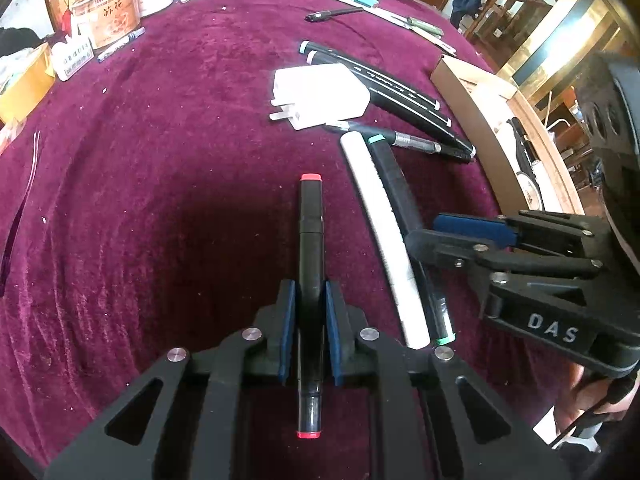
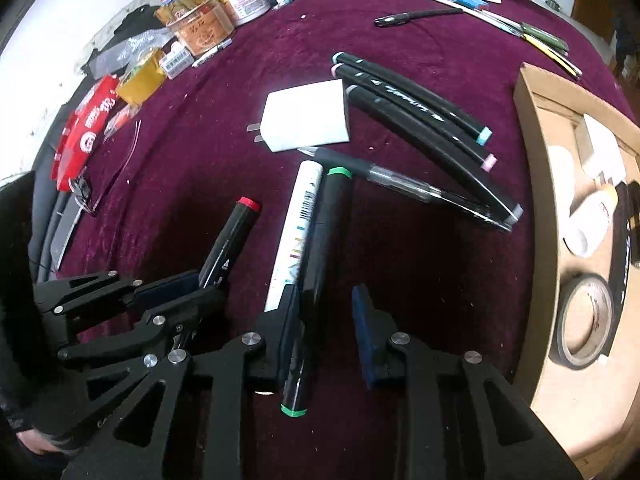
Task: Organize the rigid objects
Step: 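Grasp the black marker with green cap using the right tool, then carry the red-capped marker with the left tool while the right tool carries the green-capped marker to the tray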
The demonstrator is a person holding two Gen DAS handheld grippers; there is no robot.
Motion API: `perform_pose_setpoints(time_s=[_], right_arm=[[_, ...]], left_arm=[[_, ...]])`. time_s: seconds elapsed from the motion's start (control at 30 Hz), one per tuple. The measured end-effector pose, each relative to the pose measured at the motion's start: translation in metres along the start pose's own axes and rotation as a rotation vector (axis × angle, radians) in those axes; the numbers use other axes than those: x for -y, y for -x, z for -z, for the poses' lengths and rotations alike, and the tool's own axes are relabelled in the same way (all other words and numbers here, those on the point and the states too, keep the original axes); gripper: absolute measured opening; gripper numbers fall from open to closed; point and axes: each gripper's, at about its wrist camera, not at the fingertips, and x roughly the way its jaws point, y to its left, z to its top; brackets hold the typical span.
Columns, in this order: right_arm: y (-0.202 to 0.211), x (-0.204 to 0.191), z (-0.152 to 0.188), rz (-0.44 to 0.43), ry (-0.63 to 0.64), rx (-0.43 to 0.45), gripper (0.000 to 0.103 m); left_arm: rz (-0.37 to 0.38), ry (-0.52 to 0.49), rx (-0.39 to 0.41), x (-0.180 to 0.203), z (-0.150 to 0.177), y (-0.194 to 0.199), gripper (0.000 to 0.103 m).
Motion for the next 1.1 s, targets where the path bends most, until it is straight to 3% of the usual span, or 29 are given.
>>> perform_pose_setpoints(time_s=[0.13,0.23,0.67,1.1], right_arm=[[-0.003,-0.003,-0.006,0.034,0.026,0.0,0.021],[-0.004,-0.007,-0.005,0.076,0.071,0.006,0.013],[0.001,0.001,0.008,0.039,0.037,0.021,0.013],[0.023,-0.001,0.018,-0.063,-0.006,0.072,0.013]], left_arm=[[-0.005,-0.005,0.002,0.001,0.0,-0.001,0.013],[-0.013,-0.013,0.003,0.001,0.001,0.0,0.013],[-0.051,-0.042,0.026,0.011,0.003,-0.002,0.012],[0.009,0.048,0.05,0.0,0.013,0.012,0.012]])
